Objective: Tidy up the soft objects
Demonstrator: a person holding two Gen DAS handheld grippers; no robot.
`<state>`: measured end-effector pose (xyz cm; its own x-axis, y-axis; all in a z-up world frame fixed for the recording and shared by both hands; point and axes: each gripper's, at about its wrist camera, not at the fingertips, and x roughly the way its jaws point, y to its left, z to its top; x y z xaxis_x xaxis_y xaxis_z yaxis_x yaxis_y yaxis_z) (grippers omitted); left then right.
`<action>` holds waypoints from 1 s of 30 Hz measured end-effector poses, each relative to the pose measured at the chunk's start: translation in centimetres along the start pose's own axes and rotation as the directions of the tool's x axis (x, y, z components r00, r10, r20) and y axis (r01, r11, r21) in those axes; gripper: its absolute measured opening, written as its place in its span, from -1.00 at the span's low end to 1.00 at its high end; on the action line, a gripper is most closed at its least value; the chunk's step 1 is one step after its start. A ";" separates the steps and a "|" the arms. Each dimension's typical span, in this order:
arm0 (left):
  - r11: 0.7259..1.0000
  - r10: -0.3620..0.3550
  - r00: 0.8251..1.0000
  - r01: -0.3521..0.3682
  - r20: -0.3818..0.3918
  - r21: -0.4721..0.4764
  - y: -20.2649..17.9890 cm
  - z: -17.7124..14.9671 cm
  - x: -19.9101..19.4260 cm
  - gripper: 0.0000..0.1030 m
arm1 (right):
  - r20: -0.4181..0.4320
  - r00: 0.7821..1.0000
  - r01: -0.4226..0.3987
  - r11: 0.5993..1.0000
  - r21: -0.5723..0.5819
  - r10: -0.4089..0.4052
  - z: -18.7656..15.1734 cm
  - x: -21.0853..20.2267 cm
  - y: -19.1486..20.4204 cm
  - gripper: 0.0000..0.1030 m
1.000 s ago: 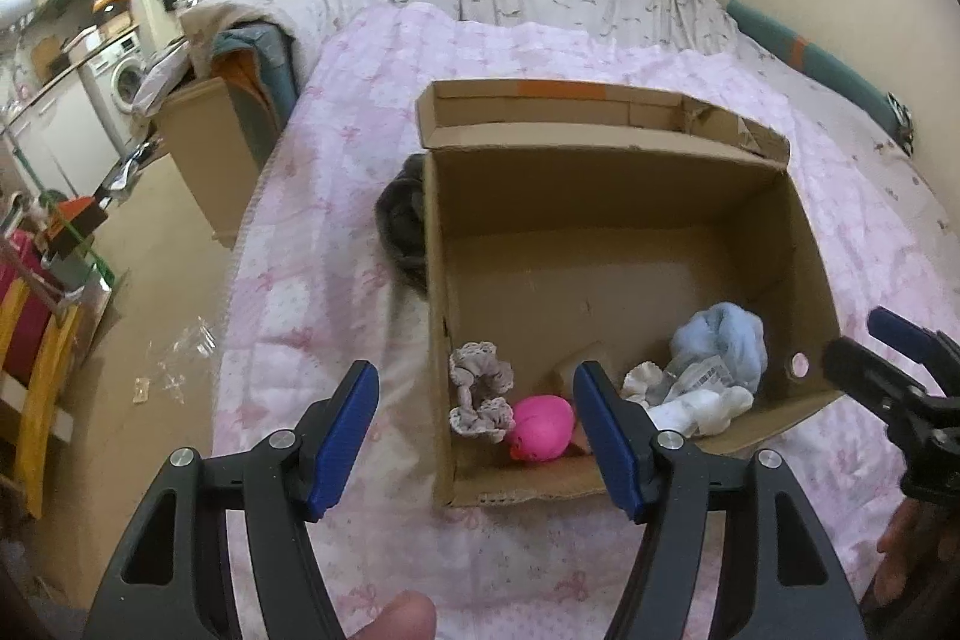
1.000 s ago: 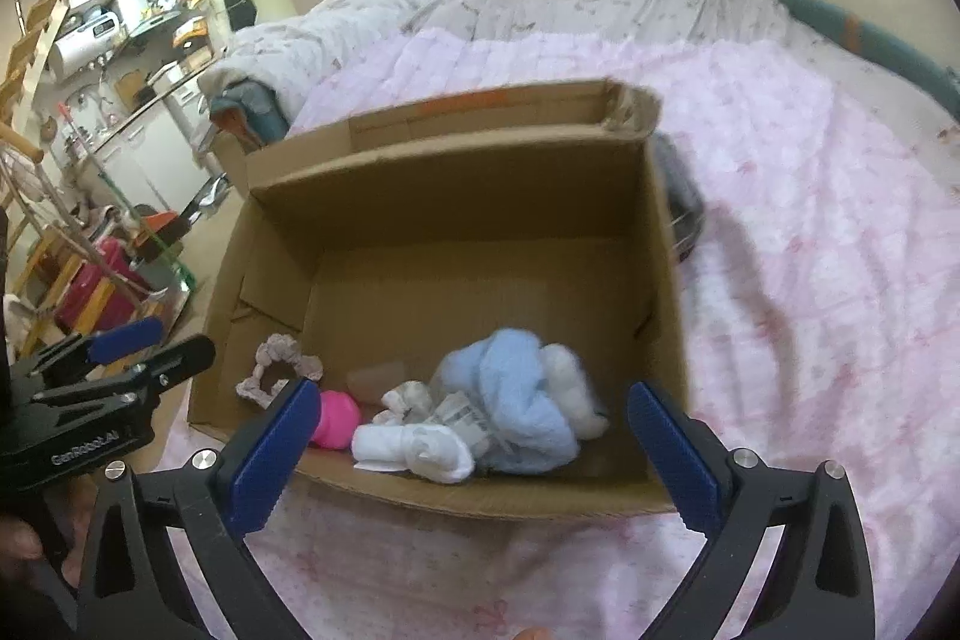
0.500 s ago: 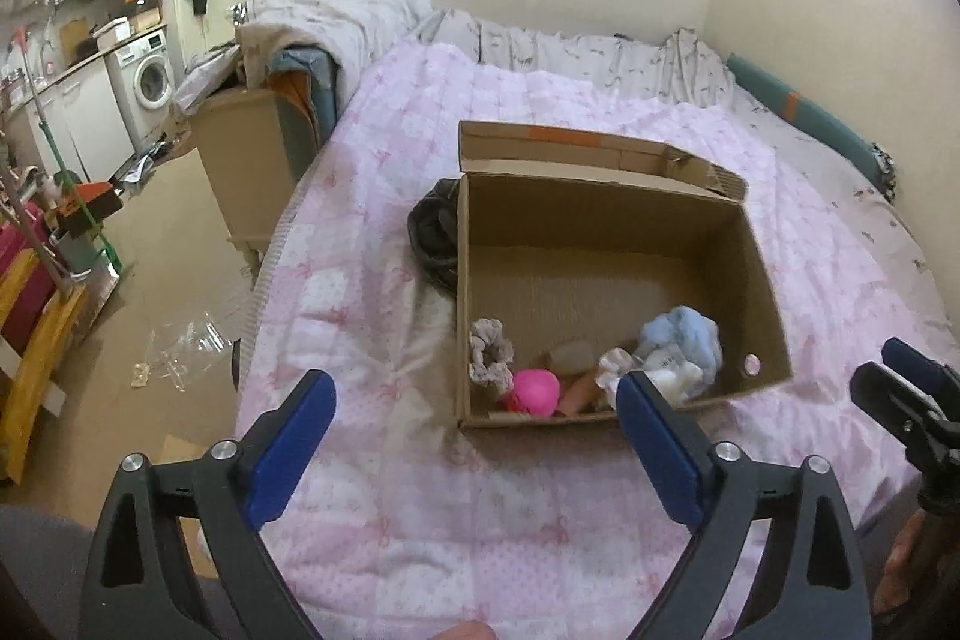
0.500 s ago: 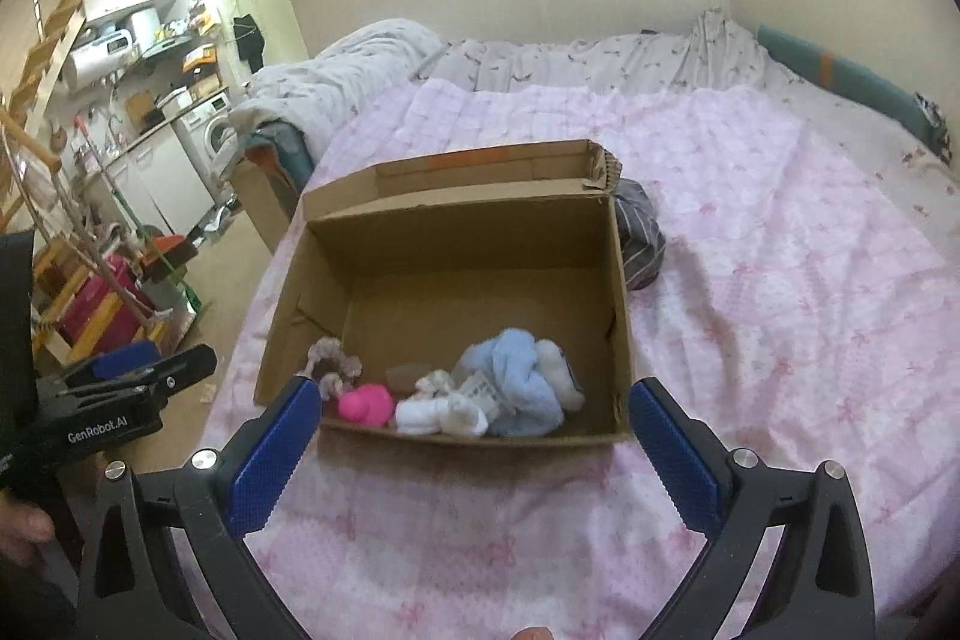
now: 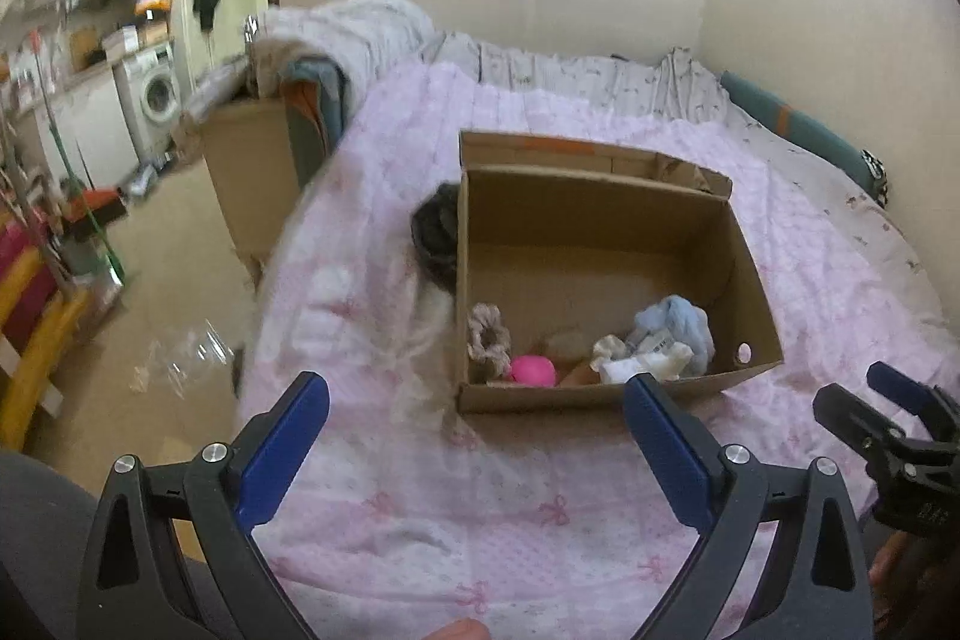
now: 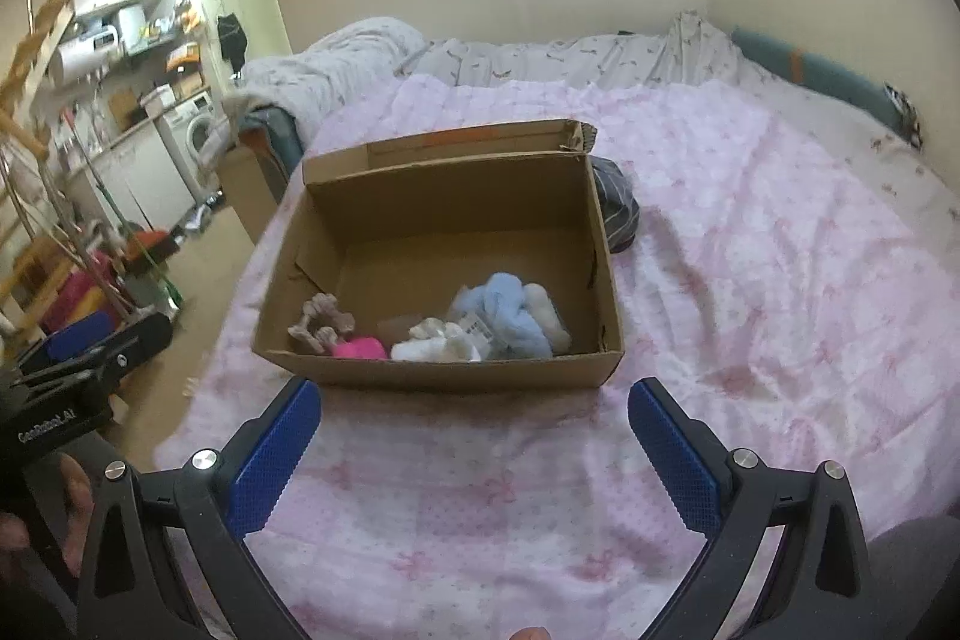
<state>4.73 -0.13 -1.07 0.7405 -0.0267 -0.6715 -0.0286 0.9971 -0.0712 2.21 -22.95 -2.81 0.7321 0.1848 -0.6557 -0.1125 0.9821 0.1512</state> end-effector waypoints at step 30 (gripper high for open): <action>0.999 -0.016 1.000 0.015 0.007 0.041 -1.0 -0.6 0.6 0.91 | -0.001 0.999 0.048 0.999 -0.001 -0.048 -0.1 1.2 -0.1 1.00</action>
<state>4.81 -1.19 -1.80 0.7453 -0.0419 -0.6654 0.0106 0.9986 -0.0510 3.02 -22.80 -3.69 0.7360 0.1370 -0.6629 -0.0772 0.9899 0.1188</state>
